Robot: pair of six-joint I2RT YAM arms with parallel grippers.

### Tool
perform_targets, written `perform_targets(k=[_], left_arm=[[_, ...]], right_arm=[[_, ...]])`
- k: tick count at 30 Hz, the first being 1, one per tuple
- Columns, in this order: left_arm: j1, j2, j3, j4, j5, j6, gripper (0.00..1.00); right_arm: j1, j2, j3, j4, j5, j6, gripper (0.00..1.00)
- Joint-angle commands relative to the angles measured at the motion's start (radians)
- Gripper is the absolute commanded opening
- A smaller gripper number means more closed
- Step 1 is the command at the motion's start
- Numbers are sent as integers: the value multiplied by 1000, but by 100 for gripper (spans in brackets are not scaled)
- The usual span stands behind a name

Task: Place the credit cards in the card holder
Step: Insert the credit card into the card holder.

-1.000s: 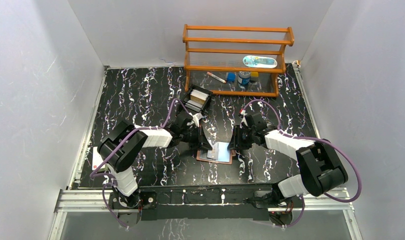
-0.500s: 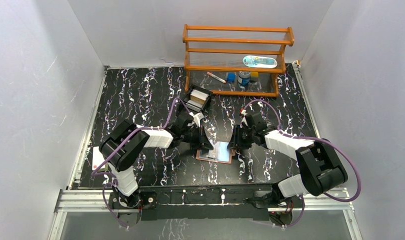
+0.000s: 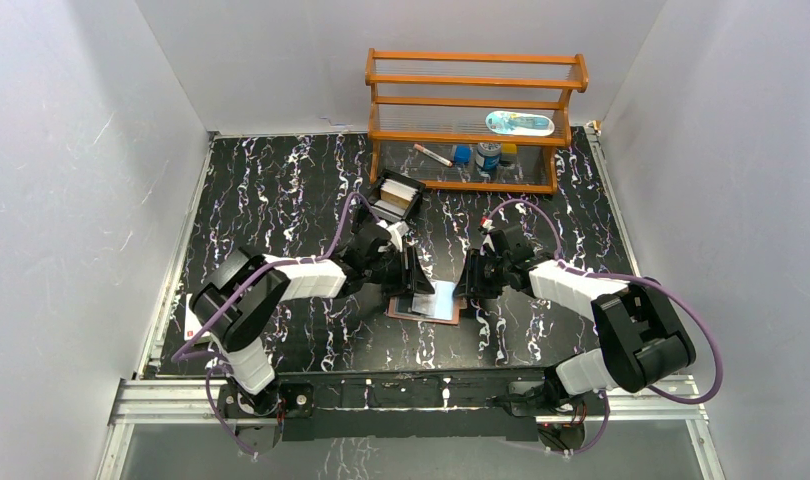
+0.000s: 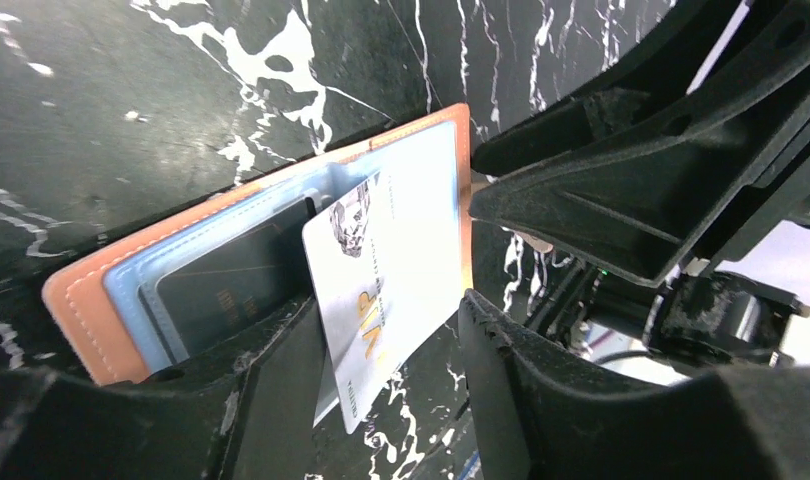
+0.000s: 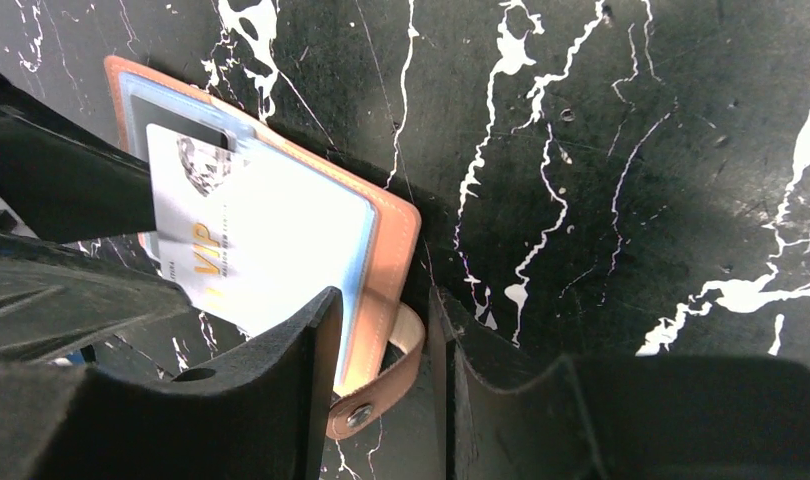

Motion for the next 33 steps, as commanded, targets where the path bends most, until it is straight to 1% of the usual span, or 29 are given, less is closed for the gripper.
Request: perform_targets(k=[1,6,10,16,26,33], left_arm=[[-1,-84,45,-173,-142,81,50],[-1,-92,62,-229,-184,102,50],[-2,-79,105,-340,-240,112,50],[-5,-78,101,-279,-205,101,50],[-28,-23,117,-254,-138,52,50],[-53,-13,136,-235,-110,7,50]], right_arm=[[0,-30,23,-30,35,-5,45],[0,-15,22,-25,30,-9,43],[1,-13,20,-20,26,-9,42],[0,-10,26,-18,22,-10,42],[-1,-7,20,-7,17,-4,41],[1,0,8,18,7,9,41]])
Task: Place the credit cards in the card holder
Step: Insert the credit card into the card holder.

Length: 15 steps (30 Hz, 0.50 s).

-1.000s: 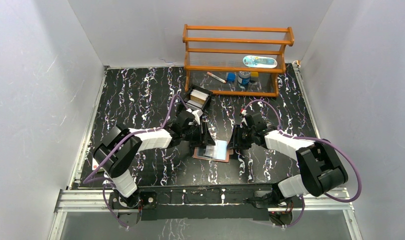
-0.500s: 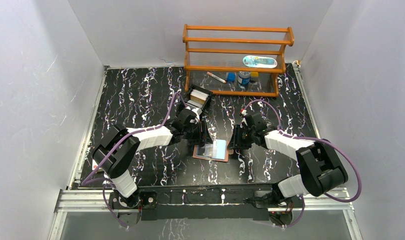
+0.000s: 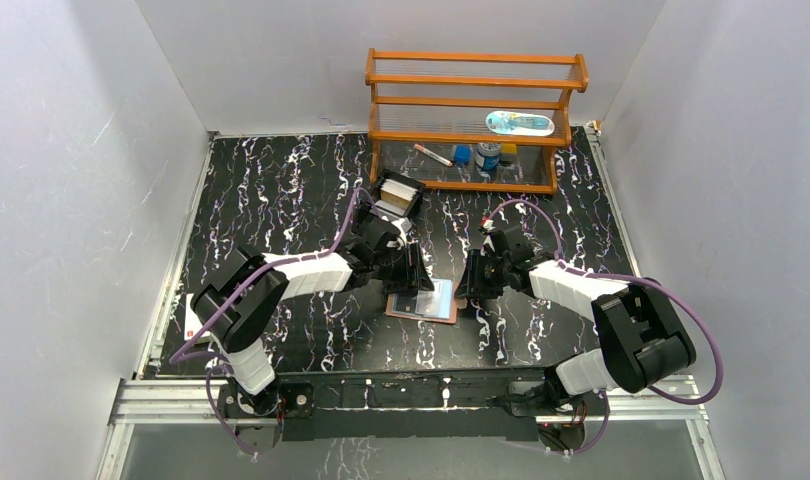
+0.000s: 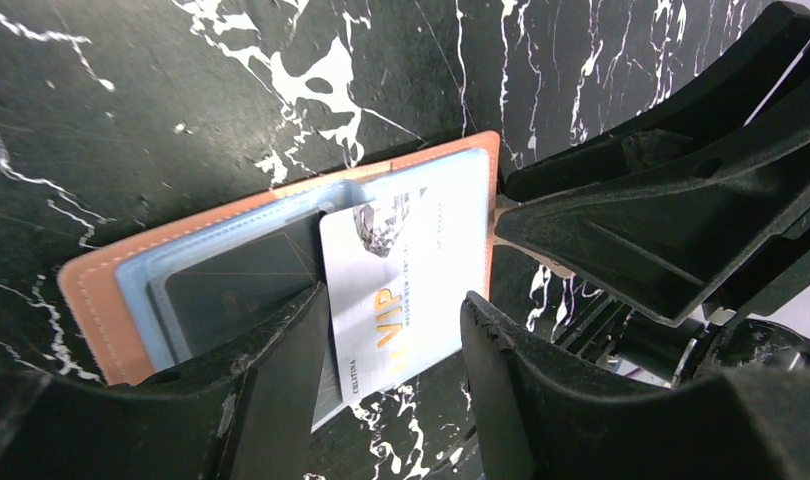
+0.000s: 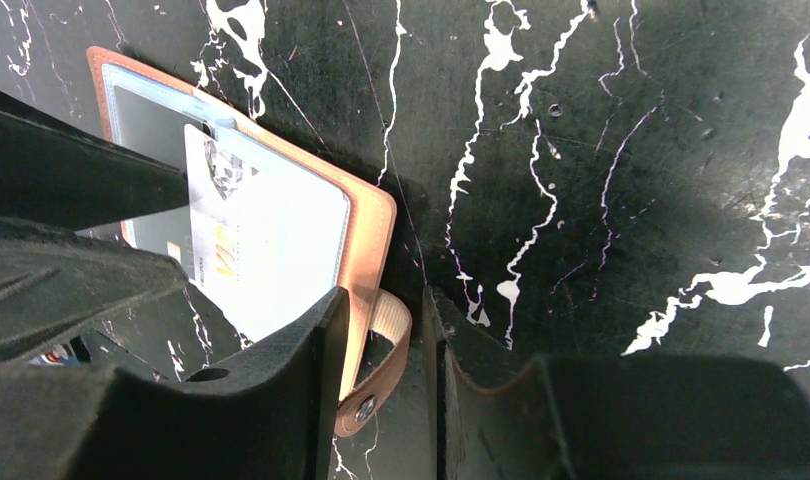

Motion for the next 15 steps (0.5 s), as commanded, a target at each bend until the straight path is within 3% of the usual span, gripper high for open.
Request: perform_targets(k=[1,15], left_arm=[[-26,5,27,-4,34,-34,50],[-75,49,63,67,45,-69,50]], right_arm=[[0,5,3,34,-15,11,40],[1,12,-24,79,-32,43,38]])
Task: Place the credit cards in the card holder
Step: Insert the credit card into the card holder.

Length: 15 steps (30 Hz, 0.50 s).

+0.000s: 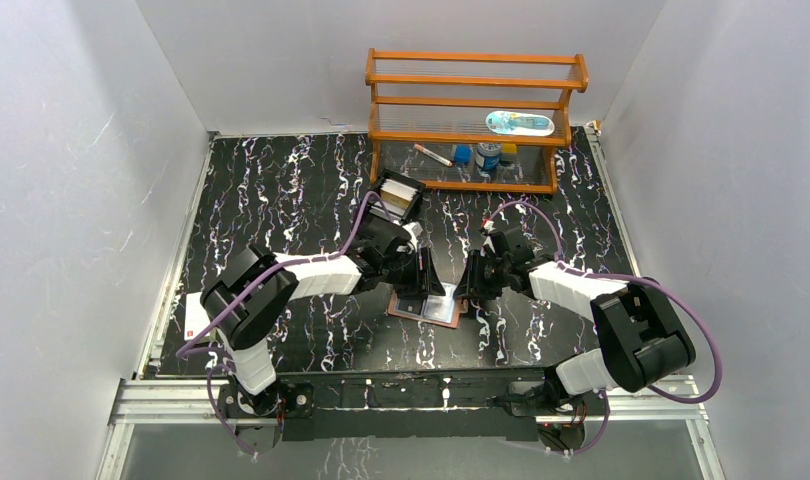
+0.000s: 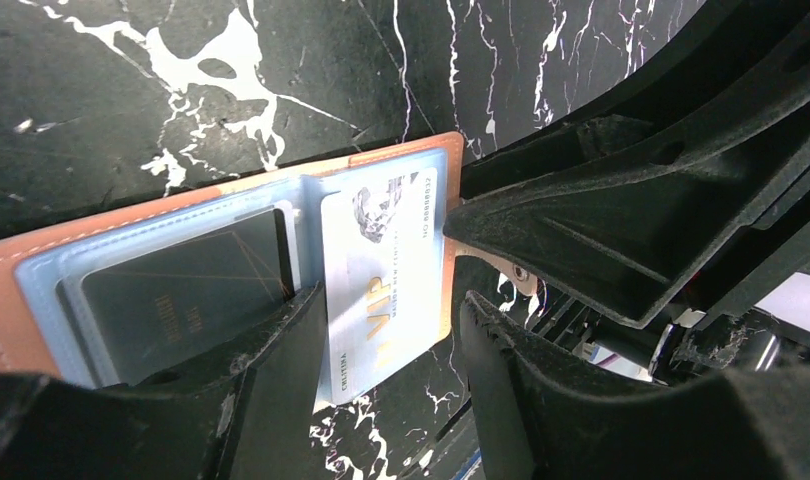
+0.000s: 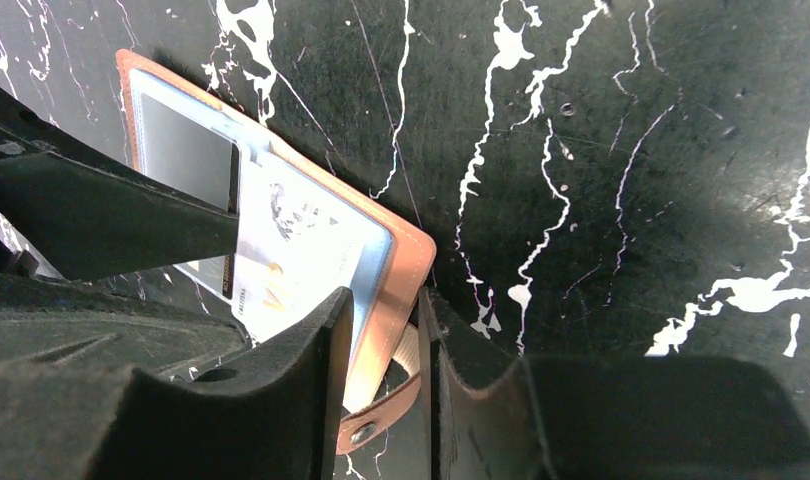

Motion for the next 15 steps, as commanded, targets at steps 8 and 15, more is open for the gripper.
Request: perform_targets(k=[8,15], left_arm=[[-48,0,53,8,-12,-27,49],[-46,-55,76,-96,-87,0,51]], right_arm=[[-1,32,3,77,-21,23,37],[1,-3,99,-48,44,-15,47]])
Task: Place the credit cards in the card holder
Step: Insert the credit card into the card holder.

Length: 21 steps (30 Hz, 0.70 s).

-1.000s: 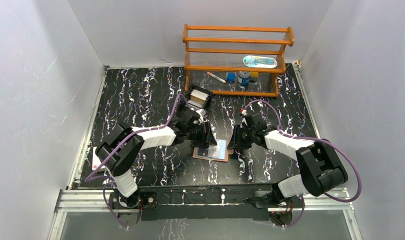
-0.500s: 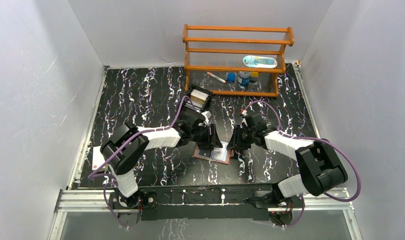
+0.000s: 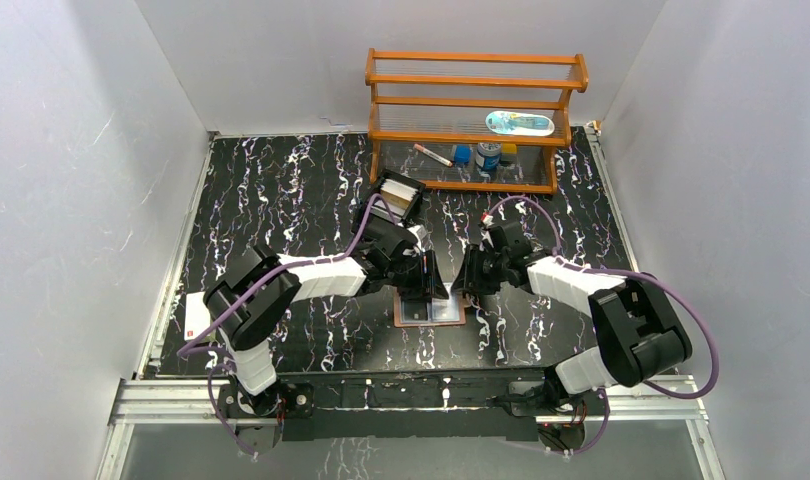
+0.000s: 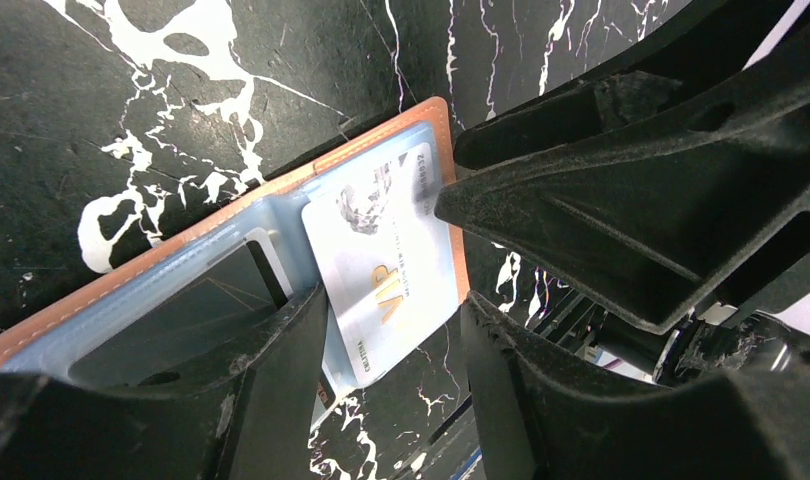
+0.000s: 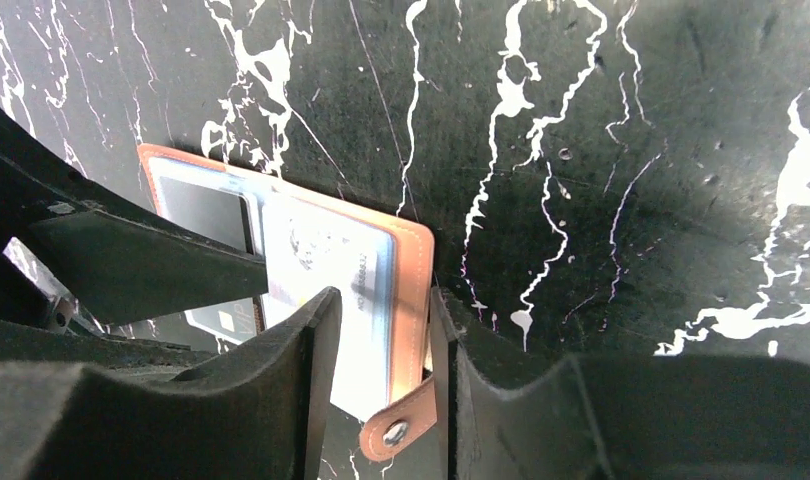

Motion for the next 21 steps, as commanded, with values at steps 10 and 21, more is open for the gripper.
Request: perform_targets(k=[10,21], left_arm=[[50,-199,-9,-153,-103,60,53],[121,-284,-82,-292,-168,168,42]], right_arm=[[8,-171,63,-115,25,90,55],[71,-199,44,-96,46,156,56]])
